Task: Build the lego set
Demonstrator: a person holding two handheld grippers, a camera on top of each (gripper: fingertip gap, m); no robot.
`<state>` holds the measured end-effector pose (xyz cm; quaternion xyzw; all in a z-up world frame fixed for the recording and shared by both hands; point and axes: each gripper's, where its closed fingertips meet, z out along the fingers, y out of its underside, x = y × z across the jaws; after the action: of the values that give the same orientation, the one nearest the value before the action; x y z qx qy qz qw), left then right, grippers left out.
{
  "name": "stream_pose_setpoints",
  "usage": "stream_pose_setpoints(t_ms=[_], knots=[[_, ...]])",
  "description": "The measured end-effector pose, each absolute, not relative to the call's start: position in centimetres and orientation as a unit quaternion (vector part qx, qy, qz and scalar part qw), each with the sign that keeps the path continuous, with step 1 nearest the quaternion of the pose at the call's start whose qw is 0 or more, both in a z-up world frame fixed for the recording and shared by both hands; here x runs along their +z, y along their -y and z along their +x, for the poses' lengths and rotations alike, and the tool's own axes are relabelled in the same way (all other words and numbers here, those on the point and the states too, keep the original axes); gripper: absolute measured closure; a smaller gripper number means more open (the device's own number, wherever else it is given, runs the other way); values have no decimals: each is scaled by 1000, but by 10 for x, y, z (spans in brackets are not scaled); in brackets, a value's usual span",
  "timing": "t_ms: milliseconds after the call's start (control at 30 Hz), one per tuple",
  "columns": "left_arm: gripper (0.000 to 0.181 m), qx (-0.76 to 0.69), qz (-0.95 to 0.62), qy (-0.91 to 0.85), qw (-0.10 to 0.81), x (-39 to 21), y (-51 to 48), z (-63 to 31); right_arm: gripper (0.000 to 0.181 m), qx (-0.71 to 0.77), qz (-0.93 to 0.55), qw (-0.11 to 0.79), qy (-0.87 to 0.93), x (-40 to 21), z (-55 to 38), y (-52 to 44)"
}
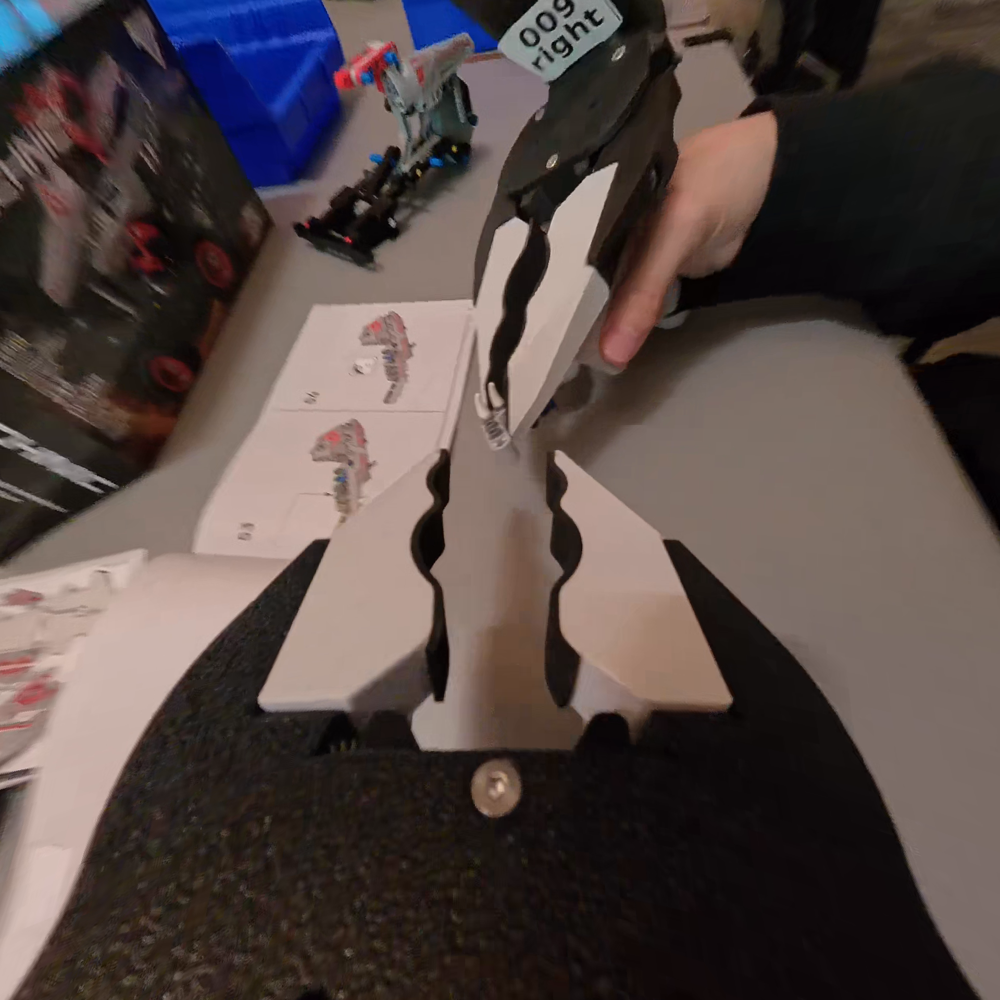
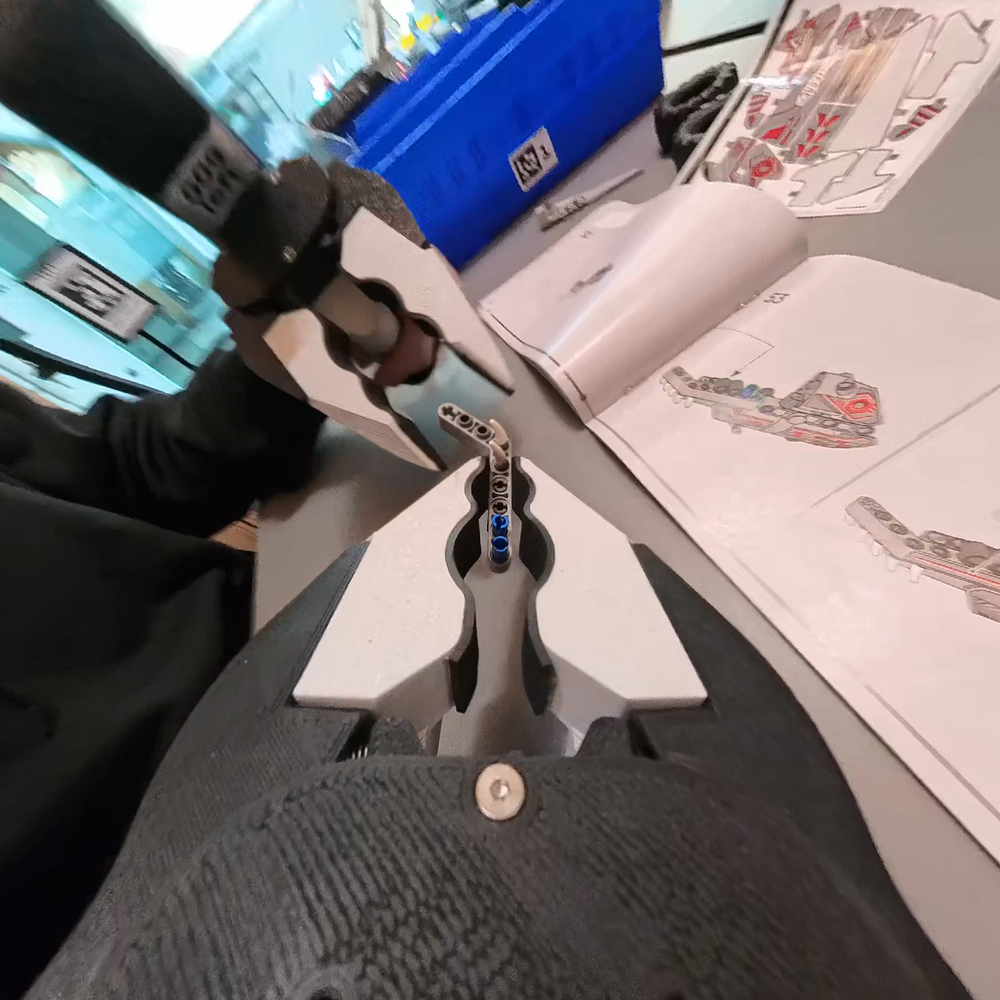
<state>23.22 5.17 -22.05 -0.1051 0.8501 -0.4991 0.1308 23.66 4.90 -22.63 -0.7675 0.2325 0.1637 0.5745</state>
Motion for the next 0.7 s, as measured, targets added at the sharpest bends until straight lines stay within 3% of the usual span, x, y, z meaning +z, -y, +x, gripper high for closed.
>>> stream_pose_setpoints(t_ms=[233, 433, 700], knots=[[130, -450, 75, -834, 309, -214, -44, 226, 175, 318, -715, 580, -225, -218, 217, -51], [138, -413, 139, -840, 324, -225, -45, 221, 175, 357, -751, 512, -215, -237, 202, -56], [149, -406, 176, -834, 330, -230, -45, 213, 175, 383, -752, 492, -215, -241, 198, -57]])
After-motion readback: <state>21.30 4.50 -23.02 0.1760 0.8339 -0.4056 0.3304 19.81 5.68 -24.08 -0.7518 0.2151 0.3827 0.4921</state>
